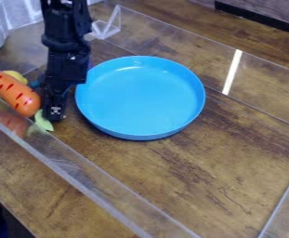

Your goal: Remove the carrot from inside the blue tray and put it on the table

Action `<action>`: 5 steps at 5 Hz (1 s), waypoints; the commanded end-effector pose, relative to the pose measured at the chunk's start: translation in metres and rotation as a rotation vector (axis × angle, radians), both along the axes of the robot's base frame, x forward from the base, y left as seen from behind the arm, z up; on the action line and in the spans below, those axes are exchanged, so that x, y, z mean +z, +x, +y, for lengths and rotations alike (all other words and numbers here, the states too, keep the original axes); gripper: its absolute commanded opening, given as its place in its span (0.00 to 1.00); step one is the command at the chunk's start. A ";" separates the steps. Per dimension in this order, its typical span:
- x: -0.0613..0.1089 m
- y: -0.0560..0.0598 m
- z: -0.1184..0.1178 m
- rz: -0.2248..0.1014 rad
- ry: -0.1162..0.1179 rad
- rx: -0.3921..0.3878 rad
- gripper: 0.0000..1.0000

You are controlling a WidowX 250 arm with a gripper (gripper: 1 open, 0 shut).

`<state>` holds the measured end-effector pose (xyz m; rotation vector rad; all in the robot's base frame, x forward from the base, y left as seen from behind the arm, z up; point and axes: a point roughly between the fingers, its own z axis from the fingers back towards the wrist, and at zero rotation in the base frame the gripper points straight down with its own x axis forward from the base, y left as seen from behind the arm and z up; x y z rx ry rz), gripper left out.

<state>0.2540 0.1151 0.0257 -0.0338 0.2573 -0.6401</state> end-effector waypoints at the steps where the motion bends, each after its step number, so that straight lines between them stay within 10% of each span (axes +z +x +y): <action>1: 0.016 0.001 0.007 -0.052 0.013 0.019 0.00; 5: 0.018 0.002 0.003 -0.060 0.003 -0.007 0.00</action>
